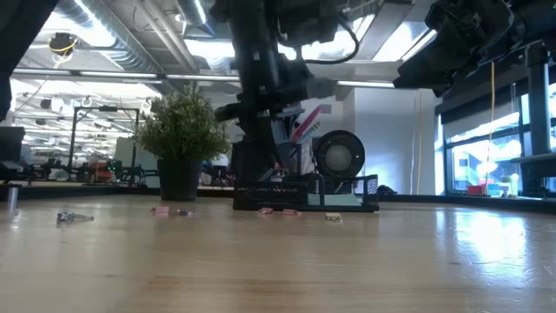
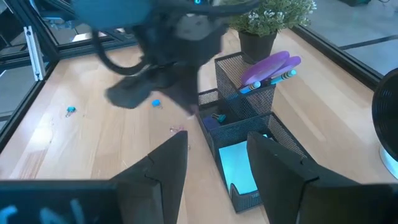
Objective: Pick and place office supplies into organizer
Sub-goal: Put the pink binder clip into the black desk organizer
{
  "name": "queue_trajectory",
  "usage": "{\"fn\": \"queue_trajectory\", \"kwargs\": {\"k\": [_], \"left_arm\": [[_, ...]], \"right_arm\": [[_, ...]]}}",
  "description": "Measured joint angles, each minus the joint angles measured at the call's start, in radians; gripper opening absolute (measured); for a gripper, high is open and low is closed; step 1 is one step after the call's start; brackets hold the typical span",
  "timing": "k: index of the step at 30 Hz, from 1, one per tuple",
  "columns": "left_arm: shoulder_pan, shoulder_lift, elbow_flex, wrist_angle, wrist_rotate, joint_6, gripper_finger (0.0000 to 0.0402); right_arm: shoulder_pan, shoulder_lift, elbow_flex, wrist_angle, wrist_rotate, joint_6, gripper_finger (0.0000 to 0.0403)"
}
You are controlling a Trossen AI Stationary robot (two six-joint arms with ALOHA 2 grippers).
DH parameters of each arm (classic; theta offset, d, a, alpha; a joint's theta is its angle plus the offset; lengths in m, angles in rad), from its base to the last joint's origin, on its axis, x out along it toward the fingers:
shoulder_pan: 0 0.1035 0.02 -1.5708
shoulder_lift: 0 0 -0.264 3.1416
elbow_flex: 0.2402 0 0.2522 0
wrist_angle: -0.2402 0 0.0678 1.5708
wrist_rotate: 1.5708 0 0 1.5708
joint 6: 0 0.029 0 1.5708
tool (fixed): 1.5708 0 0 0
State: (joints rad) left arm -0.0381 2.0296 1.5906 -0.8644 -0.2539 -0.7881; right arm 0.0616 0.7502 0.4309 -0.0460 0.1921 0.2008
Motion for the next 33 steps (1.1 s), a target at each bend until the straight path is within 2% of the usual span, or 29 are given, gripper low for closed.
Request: {"fn": "queue_trajectory", "kwargs": {"k": [5, 13, 19, 29, 33], "left_arm": [[0.038, 0.0, 0.0, 0.0, -0.071, 0.017, 0.0055], [0.062, 0.006, -0.001, -0.005, -0.091, 0.022, 0.0053], [0.06, 0.006, -0.001, -0.004, -0.09, 0.046, 0.0054], [0.049, 0.001, -0.001, -0.005, -0.067, 0.09, 0.0084], [0.015, -0.017, 0.013, -0.019, -0.015, 0.128, 0.0086]], "right_arm": [[0.0, 0.0, 0.0, 0.0, 0.0, 0.0, 0.0171], [0.0, 0.0, 0.0, 0.0, 0.0, 0.0, 0.0171], [0.0, 0.0, 0.0, -0.001, 0.0, -0.001, 0.0171], [0.0, 0.0, 0.0, -0.001, 0.0, 0.0, 0.0171], [0.0, 0.0, 0.0, -0.001, 0.0, 0.003, 0.0171]]}}
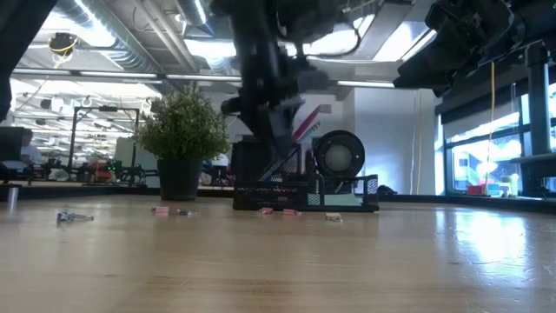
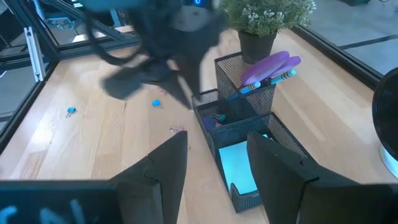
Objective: Pick and place office supplies into organizer
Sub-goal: Put the pink binder clip into the black desk organizer
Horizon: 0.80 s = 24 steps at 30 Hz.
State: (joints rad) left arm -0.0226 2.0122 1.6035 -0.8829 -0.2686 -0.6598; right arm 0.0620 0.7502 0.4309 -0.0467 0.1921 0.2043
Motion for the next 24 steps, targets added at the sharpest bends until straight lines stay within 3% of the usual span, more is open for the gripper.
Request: {"fn": "queue_trajectory", "kwargs": {"k": [7, 12, 24], "left_arm": [[-0.062, -0.012, 0.019, -0.002, 0.124, 0.013, 0.0087], [-0.069, -0.009, 0.007, -0.014, 0.139, -0.221, 0.0099], [-0.067, 0.003, -0.003, -0.008, 0.121, -0.27, 0.0138]], "right_arm": [[0.0, 0.0, 0.0, 0.0, 0.0, -0.001, 0.0171], [0.0, 0.0, 0.0, 0.0, 0.0, 0.0, 0.0171], [0.0, 0.0, 0.0, 0.001, 0.0, 0.002, 0.0171]]}}
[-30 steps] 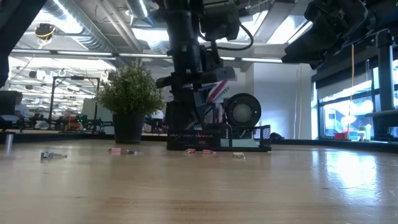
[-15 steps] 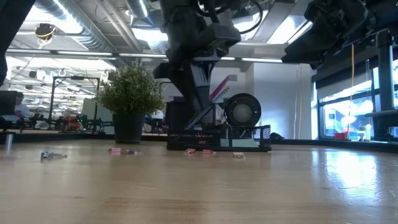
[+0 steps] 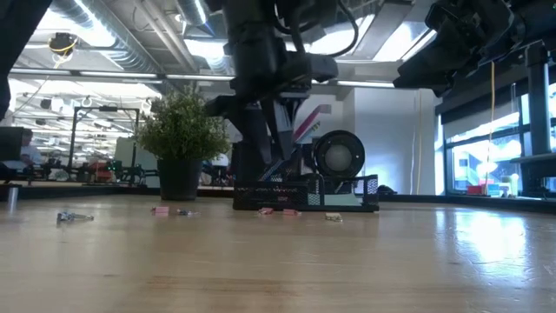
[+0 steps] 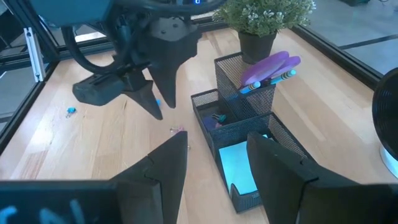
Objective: Pick and place office supplies into organizer
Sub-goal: Put the pink binder clip into the black desk organizer
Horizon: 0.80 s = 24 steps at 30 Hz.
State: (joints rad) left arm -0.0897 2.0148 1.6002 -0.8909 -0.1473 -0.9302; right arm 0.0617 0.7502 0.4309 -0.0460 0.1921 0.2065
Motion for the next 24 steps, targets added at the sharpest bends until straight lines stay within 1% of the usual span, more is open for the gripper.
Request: {"fn": "queue_trajectory", "kwargs": {"k": [4, 6, 11, 16, 24], "left_arm": [[-0.008, 0.0, -0.025, 0.003, -0.047, 0.004, 0.0139], [-0.013, 0.0, -0.042, 0.0, -0.07, -0.027, 0.0139], [-0.02, 0.0, -0.061, 0.027, -0.08, -0.077, 0.0139], [-0.034, 0.0, -0.1, 0.114, -0.112, -0.083, 0.0139], [-0.04, 0.0, -0.119, 0.115, -0.159, -0.108, 0.0139]], "right_arm": [[0.0, 0.0, 0.0, 0.0, 0.0, 0.001, 0.0171], [0.0, 0.0, 0.0, 0.0, 0.0, 0.001, 0.0171], [0.0, 0.0, 0.0, 0.0, 0.0, -0.001, 0.0171], [0.0, 0.0, 0.0, 0.0, 0.0, -0.001, 0.0171], [0.0, 0.0, 0.0, 0.0, 0.0, -0.002, 0.0171]]}}
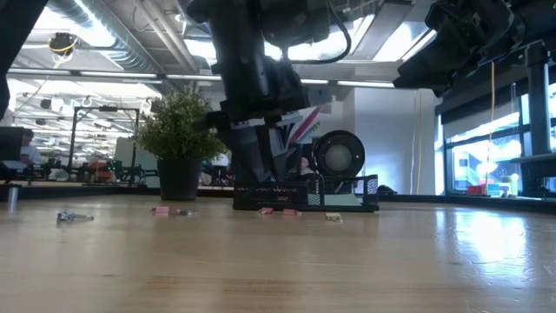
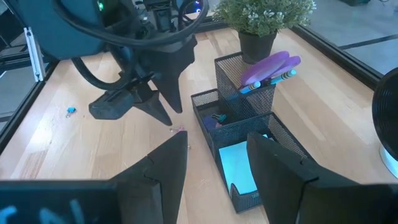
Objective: Pick and place office supplies into organizer
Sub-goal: Put the pink binder clip into the black desk organizer
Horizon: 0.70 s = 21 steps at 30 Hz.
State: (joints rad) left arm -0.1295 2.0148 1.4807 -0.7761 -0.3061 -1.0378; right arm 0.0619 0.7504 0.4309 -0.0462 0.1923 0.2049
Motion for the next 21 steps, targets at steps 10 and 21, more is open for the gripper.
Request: {"fn": "queue_trajectory", "kwargs": {"k": [10, 21], "left_arm": [[-0.013, 0.069, 0.0, 0.018, -0.003, -0.012, 0.0139], [-0.004, 0.123, 0.006, 0.037, -0.012, -0.042, 0.0139]], "right_arm": [[0.0, 0.0, 0.0, -0.003, 0.0, -0.001, 0.0171], [-0.001, 0.0, 0.0, -0.004, 0.0, 0.003, 0.0171]]}}
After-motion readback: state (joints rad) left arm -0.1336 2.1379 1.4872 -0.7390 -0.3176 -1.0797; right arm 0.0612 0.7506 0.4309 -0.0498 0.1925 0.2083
